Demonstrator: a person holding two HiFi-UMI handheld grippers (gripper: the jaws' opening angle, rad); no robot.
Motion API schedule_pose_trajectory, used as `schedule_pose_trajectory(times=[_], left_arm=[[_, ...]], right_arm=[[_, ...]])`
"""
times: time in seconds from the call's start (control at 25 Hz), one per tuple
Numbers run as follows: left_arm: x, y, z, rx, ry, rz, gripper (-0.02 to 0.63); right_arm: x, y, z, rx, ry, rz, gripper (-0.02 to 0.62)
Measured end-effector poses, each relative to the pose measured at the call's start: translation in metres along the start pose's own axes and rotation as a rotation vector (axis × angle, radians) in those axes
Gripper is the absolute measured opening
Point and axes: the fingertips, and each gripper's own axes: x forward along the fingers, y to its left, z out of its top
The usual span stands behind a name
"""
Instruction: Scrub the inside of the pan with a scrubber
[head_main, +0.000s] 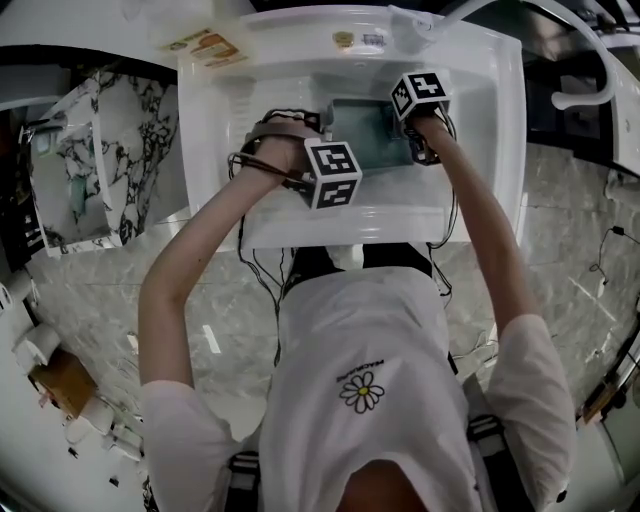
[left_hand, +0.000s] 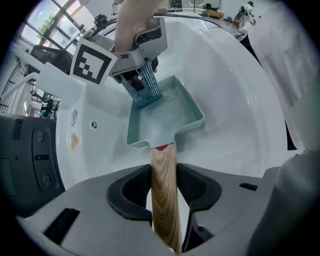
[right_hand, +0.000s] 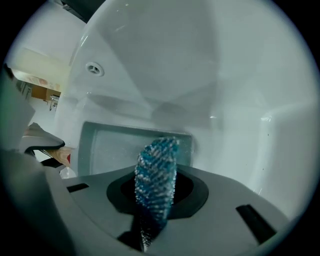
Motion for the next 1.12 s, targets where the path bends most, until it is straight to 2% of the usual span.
schedule_pose_trajectory(times=[0.4,0.6,0.76,1.12], left_arm=[[0.000,-0.001,0.000,0.000,-0.027,0.008,0.166],[-0.001,-0.001,-0.001,0.006,-0.034,0.007,0.166],[-0.001,-0.002,0.000,0.005,-0.039,0.008,0.166],[-0.001,-0.001,-0.001,0.010,-0.044,0.012,0.164]], right_arm=[[0.002,0.010,0.003,0.058,-0.007,0.034,0.057],[-0.001,0.033,0.008,0.081,-0.023,0.103,0.057],[-0.002,0.053,0.010,0.071,-0.048,0.122,0.057],[-0.011,0.117,0.020,0.077,-0.077,0.334,0.057]])
